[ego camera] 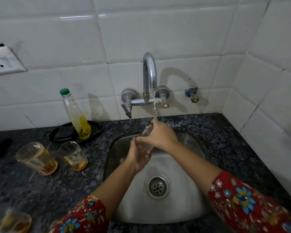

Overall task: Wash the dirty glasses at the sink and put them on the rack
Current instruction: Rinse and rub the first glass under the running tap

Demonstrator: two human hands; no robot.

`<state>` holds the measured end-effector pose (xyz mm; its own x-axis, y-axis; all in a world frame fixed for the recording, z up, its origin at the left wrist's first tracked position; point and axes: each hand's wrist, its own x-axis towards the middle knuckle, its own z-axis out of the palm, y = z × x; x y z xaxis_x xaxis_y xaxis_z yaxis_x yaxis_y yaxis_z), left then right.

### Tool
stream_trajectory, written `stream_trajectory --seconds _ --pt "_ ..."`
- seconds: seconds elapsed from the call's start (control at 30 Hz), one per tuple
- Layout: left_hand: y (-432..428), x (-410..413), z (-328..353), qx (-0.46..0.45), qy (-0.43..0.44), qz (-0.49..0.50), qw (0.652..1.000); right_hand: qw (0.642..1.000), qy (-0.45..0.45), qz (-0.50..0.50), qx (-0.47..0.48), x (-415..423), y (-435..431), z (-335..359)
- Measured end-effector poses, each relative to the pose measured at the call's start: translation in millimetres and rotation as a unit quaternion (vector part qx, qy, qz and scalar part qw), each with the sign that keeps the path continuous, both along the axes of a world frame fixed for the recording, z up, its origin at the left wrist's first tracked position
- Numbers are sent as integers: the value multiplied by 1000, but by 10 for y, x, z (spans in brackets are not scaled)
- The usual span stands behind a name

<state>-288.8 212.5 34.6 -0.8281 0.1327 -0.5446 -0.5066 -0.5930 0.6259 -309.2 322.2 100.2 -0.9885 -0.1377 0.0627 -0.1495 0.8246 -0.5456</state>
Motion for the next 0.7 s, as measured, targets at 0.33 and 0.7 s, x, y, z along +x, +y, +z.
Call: stream_trajectory --seconds 0.33,0.7 --pt "47 -128 267 -129 90 -17 987 985 -5 -21 -169 414 410 -409" --pt "177 -30 325 -220 229 -156 935 881 -216 -9 -421 556 360 -464"
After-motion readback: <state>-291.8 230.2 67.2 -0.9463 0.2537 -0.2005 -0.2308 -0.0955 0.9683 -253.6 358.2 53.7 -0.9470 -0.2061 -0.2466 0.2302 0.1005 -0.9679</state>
